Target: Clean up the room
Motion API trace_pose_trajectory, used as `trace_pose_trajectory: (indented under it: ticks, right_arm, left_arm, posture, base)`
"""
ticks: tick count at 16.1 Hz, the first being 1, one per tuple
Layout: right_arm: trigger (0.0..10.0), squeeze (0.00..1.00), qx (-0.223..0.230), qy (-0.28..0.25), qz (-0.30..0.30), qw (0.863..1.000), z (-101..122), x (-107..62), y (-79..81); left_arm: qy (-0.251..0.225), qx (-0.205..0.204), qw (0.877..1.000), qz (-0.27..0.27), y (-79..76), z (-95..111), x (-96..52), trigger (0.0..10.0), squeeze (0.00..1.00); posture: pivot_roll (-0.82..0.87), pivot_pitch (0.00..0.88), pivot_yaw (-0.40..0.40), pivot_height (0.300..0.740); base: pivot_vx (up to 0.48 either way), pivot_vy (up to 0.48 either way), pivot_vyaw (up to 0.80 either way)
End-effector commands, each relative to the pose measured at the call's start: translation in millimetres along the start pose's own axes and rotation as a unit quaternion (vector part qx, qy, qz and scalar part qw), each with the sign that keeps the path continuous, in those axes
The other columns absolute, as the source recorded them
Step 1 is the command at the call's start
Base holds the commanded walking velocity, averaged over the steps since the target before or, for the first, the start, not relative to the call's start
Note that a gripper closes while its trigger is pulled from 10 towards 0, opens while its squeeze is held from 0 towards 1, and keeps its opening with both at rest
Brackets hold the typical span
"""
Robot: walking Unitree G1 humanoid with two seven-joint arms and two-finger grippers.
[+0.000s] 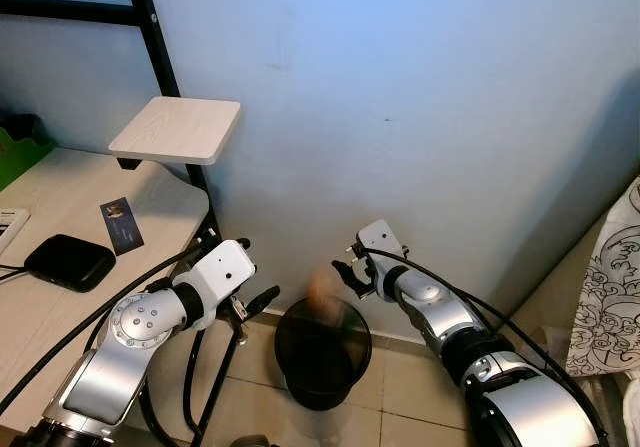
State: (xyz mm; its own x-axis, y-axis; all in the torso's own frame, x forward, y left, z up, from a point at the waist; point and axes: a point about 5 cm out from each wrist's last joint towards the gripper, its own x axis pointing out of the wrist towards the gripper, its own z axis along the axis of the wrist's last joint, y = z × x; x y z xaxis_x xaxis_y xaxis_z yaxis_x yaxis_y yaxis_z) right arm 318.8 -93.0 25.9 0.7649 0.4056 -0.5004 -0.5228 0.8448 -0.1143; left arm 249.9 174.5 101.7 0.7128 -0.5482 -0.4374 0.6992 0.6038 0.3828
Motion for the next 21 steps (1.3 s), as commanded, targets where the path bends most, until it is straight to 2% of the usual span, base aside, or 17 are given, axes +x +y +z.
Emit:
trace_pose_trajectory:
  ticks: [1, 3, 4, 5, 7, 8, 10, 11, 13, 15, 18, 21]
  right_arm:
    - [10.0, 1.0, 0.015, -0.001, -0.001, 1.0, -3, -1.0, -1.3]
    - [10.0, 1.0, 0.017, -0.005, -0.001, 1.0, -4, -1.6, -1.6]
    - [10.0, 0.8, 0.036, -0.021, -0.005, 0.999, -5, -4.8, -5.9]
    - [10.0, 0.0, 0.059, -0.043, -0.017, 0.997, -6, -10.1, -12.8]
    - [10.0, 0.0, 0.082, -0.072, -0.05, 0.993, -8, -19.8, -22.7]
    - [10.0, 0.0, 0.11, -0.086, -0.101, 0.985, -14, -33.5, -33.5]
    - [10.0, 0.0, 0.128, -0.096, -0.168, 0.973, -22, -55.9, -43.4]
    - [10.0, 0.0, 0.129, -0.099, -0.177, 0.971, -22, -59.7, -44.0]
    - [10.0, 0.0, 0.123, -0.125, -0.225, 0.958, -16, -82.6, -50.3]
    - [10.0, 0.0, 0.129, -0.122, -0.272, 0.946, -11, -97.1, -56.3]
    - [10.0, 0.0, 0.134, -0.114, -0.291, 0.941, -11, -104.3, -57.0]
    - [10.0, 0.0, 0.115, -0.113, -0.263, 0.951, -6, -108.4, -46.9]
  left_arm:
    - [0.001, 0.005, 1.0, -0.005, 0.8, 2, -1.2, 10.0, 0.0]
    - [0.0, 0.006, 1.0, -0.004, 0.5, 3, -0.6, 10.0, 0.0]
    - [-0.005, -0.002, 1.0, 0.003, -0.8, 4, 0.5, 10.0, 0.0]
    - [-0.014, -0.02, 0.999, 0.021, -2.2, 4, 2.1, 10.0, 0.0]
    - [-0.014, -0.039, 0.998, 0.054, -1.6, 3, 4.4, 10.0, 0.0]
    - [-0.014, -0.051, 0.996, 0.078, -3.3, 2, 8.1, 10.0, 0.0]
    - [-0.037, -0.069, 0.991, 0.106, -8.9, 7, 17.5, 10.0, 0.0]
    - [-0.04, -0.074, 0.99, 0.113, -9.4, 8, 19.2, 10.0, 0.0]
    - [-0.059, -0.139, 0.975, 0.162, -12.7, 14, 26.6, 10.0, 0.0]
    - [-0.051, -0.161, 0.971, 0.17, -16.9, 9, 28.2, 10.0, 0.0]
    - [-0.049, -0.166, 0.969, 0.177, -17.2, 7, 30.0, 10.0, 0.0]
    - [-0.046, -0.156, 0.968, 0.191, -20.0, 4, 27.8, 10.0, 0.0]
  posture:
    - [0.15, 0.0, 0.007, 0.74]
    - [0.15, 0.0, 0.007, 0.74]
    - [0.15, 0.0, -0.001, 0.74]
    - [0.15, 0.0, -0.003, 0.74]
    - [0.13, 0.0, 0.0, 0.74]
    - [0.12, 0.0, 0.009, 0.74]
    - [0.09, 0.0, 0.031, 0.74]
    - [0.09, 0.0, 0.034, 0.74]
    - [0.06, 0.0, 0.066, 0.74]
    - [0.04, 0.0, 0.071, 0.74]
    - [0.03, 0.0, 0.051, 0.74]
    - [0.03, 0.0, 0.032, 0.74]
  base:
    - [0.0, 0.0, 0.0]
    - [0.0, 0.0, 0.0]
    - [0.0, 0.0, 0.0]
    - [0.0, 0.0, 0.0]
    - [0.0, 0.0, 0.0]
    - [0.0, 0.0, 0.0]
    - [0.0, 0.0, -0.78]
    - [0.0, 0.0, -0.79]
    - [0.0, 0.0, -0.79]
    - [0.0, 0.0, -0.79]
    - [0.0, 0.0, -0.79]
    - [0.0, 0.0, -0.79]
